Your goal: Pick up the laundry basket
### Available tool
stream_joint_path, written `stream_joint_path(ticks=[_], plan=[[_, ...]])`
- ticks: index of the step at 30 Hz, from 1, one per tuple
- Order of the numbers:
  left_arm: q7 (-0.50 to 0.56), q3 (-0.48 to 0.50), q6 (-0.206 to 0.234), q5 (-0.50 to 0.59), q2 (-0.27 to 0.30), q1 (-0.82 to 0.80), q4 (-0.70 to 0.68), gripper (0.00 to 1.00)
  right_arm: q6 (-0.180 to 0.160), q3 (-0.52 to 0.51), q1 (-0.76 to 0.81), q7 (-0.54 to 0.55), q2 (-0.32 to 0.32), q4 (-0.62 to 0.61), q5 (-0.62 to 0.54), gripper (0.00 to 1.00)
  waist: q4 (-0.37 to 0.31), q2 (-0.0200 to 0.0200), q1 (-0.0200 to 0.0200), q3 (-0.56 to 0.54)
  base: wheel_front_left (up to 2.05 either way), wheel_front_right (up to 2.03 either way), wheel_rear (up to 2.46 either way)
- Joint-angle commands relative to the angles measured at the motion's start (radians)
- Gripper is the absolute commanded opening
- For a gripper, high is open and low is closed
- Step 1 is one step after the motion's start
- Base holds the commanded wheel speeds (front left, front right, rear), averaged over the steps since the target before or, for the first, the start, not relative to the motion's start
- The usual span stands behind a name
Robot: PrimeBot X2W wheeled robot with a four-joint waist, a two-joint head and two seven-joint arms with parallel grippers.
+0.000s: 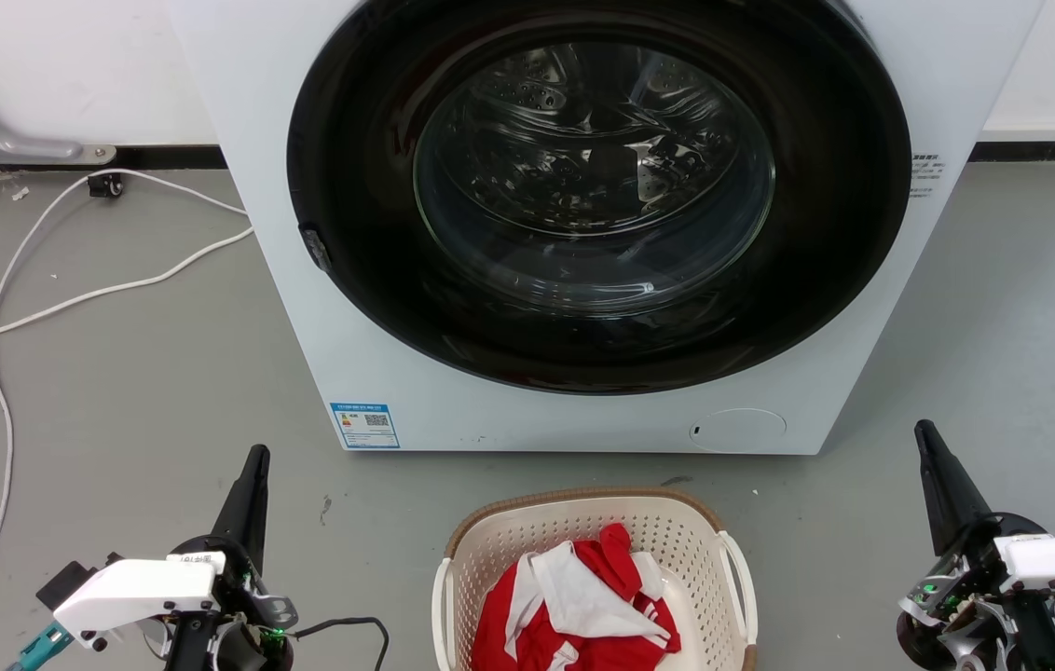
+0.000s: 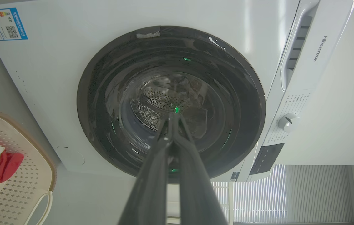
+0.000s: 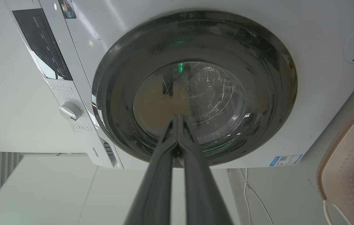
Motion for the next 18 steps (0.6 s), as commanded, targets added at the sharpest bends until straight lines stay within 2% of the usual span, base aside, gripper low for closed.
stream_joint_path(ticks=[1, 18], plan=[[0.001, 0.001, 0.0, 0.002, -0.001, -0.011, 0.0, 0.0, 0.003, 0.001, -0.013, 0.0, 0.002, 0.001, -0.001, 0.0, 0.0, 0.0, 0.0, 0.0, 0.0, 0.0, 0.0], [0.001, 0.001, 0.0, 0.002, -0.001, -0.011, 0.0, 0.0, 0.003, 0.001, -0.013, 0.0, 0.002, 0.001, -0.001, 0.0, 0.0, 0.0, 0.0, 0.0, 0.0, 0.0, 0.0]])
